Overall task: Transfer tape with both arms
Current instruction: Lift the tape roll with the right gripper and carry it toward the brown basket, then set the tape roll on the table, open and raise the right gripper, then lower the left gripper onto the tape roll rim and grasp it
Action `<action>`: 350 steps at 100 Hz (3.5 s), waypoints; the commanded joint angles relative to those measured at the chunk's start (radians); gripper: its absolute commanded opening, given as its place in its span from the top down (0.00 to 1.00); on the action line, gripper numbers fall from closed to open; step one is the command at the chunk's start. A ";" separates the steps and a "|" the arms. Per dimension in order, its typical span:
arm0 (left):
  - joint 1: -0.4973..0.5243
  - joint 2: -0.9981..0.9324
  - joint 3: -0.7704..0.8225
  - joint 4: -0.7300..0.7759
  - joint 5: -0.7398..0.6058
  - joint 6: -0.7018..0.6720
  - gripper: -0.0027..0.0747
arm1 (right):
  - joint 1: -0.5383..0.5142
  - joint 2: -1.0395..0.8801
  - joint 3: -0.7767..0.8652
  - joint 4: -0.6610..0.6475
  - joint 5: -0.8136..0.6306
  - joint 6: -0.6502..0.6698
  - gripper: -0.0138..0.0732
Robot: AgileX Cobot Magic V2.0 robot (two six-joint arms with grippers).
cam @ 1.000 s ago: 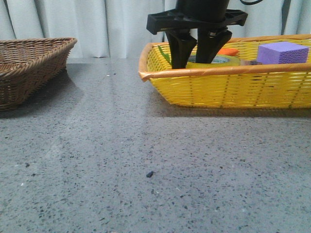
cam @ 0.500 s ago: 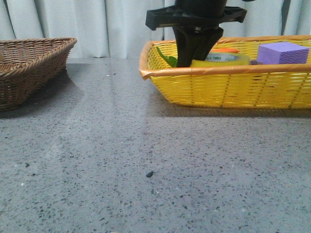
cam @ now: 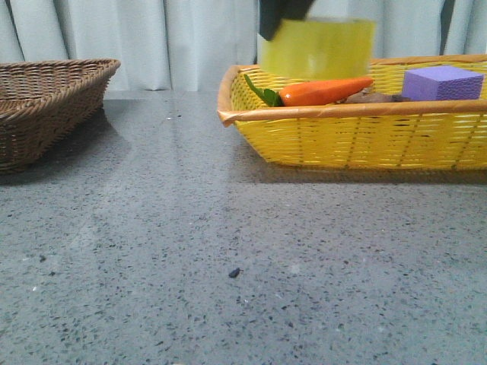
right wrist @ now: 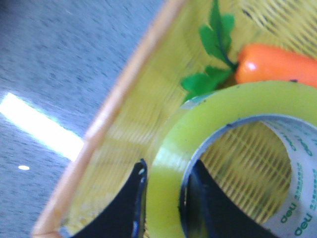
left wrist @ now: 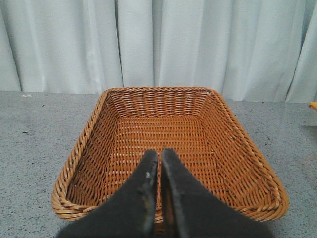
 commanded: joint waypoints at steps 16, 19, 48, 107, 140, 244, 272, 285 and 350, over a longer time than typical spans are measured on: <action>0.004 0.013 -0.035 -0.008 -0.088 -0.004 0.99 | 0.156 -0.059 -0.117 -0.002 0.053 -0.044 0.88; 0.004 0.013 -0.035 -0.008 -0.088 -0.004 0.99 | 0.179 -0.059 -0.118 0.000 0.053 -0.044 0.88; 0.004 0.013 -0.035 -0.008 -0.088 -0.004 0.99 | 0.362 -0.034 -0.118 0.000 0.033 -0.044 0.88; 0.004 0.013 -0.035 -0.008 -0.088 -0.004 0.99 | 0.373 0.094 -0.118 0.003 0.032 -0.044 0.88; 0.004 0.013 -0.035 -0.008 -0.088 -0.004 0.99 | 0.373 0.136 -0.118 0.003 0.015 -0.044 0.88; -0.014 0.019 -0.081 -0.008 -0.082 -0.002 0.99 | 0.324 -0.115 -0.116 -0.033 0.046 -0.044 0.93; -0.186 0.027 -0.086 -0.008 -0.125 -0.002 0.78 | 0.290 -0.247 -0.115 -0.112 0.029 -0.044 0.93; -0.272 0.061 -0.092 -0.008 -0.144 -0.002 0.51 | 0.290 -0.319 -0.068 -0.116 -0.006 -0.044 0.93; -0.640 0.570 -0.459 0.042 0.086 -0.002 0.42 | 0.290 -0.895 0.704 -0.324 -0.449 0.233 0.93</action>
